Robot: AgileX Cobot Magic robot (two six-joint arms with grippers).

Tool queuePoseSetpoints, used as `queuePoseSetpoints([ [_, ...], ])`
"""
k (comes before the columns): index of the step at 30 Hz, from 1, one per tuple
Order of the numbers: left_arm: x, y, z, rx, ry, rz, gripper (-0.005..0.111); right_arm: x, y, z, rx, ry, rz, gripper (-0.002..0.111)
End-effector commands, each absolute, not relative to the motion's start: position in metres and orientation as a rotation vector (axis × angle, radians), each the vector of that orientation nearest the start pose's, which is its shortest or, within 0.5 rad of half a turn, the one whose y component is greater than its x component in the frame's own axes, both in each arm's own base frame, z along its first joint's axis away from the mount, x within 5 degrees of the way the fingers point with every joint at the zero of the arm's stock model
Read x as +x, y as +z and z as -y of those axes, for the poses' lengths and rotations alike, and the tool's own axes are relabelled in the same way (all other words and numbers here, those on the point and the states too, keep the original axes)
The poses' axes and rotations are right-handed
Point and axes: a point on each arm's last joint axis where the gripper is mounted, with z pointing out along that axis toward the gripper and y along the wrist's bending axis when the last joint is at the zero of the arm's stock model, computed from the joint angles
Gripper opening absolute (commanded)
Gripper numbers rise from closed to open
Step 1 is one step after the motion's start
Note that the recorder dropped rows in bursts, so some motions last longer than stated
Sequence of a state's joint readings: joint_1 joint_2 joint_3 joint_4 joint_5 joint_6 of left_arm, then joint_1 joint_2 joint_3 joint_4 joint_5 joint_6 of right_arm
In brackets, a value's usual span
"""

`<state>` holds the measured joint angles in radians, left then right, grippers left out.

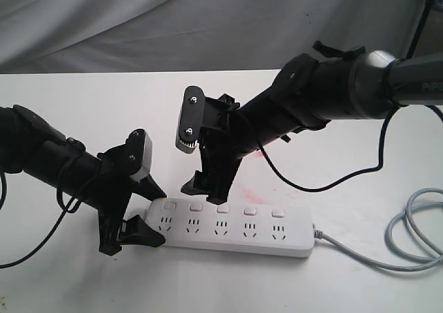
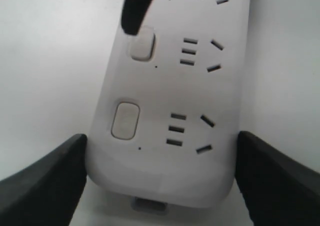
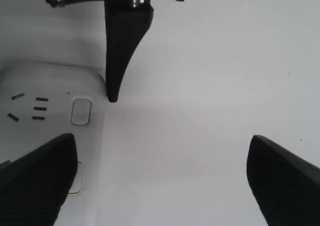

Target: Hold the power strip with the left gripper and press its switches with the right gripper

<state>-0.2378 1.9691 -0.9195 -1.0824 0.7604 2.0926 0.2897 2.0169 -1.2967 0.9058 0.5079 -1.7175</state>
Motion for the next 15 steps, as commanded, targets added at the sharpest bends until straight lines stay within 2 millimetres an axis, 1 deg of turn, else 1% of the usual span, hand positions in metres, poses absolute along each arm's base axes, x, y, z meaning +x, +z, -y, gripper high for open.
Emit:
queuePoseSetpoints([
  [1,0.2987,0.1061,0.1322,1.734,-0.681,-1.935,0.0,0.392,0.1587,-0.1523,-1.457,0.252,-1.982,0.084],
  [15,0.2987,0.1061,0.1322,1.734,-0.681,-1.935,0.0,0.3914,0.1573,-0.1525,-1.471,0.249,-1.985,0.084],
])
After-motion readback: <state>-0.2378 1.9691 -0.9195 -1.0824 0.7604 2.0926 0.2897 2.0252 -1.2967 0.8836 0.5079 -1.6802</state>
